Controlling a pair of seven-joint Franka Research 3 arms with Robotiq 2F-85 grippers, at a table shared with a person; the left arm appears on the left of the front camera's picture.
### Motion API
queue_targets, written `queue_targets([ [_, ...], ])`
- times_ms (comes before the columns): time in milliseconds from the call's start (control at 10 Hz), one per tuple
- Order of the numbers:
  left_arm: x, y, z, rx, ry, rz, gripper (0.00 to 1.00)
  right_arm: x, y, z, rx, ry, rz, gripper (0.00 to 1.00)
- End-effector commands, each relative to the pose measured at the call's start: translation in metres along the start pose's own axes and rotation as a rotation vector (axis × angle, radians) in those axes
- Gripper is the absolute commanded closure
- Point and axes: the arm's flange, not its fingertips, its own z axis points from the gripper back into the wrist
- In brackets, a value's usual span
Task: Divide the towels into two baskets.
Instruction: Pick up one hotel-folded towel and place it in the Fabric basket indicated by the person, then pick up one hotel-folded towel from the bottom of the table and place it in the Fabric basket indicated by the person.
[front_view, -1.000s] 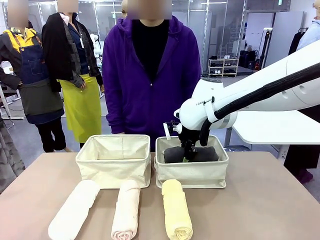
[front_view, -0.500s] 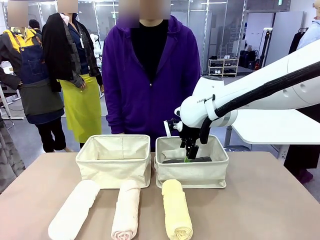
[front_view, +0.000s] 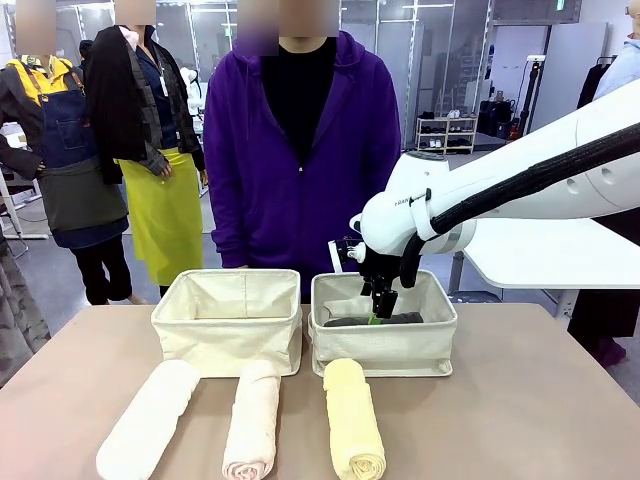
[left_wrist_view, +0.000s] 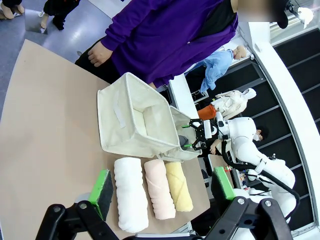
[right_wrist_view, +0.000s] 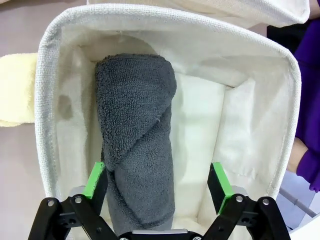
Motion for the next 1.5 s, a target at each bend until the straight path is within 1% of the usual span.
queue_targets([
  [0,0.000,-0.001,0.002,-0.016,-0.007,-0.003,0.00,0.000,0.000,0.000,-0.001,0.001,0.010,0.00],
  [700,0.000,-0.001,0.002,-0.016,-0.007,-0.003,0.00,0.000,0.000,0.000,0.000,-0.001,0.001,0.00],
  [900,0.000,-0.001,0.002,-0.016,-0.007,-0.003,0.00,0.007,0.024,0.044,-0.012,0.005,-0.023,0.00],
  [1100,0.000,-0.001,0.002,-0.016,-0.007,-0.003,0.00,0.001,0.060,0.092,-0.010,-0.009,-0.127,0.00],
  [1200,0.000,-0.001,0.002,-0.016,-0.007,-0.003,0.00,-0.009,0.081,0.110,0.016,-0.018,-0.228,0.00],
  [1300,0.000,-0.001,0.002,-0.016,-0.007,-0.003,0.00,-0.023,0.098,0.123,0.063,-0.060,-0.295,0.00],
  [1400,0.000,-0.001,0.002,-0.016,-0.007,-0.003,0.00,-0.046,0.117,0.142,0.106,-0.108,-0.378,0.00],
])
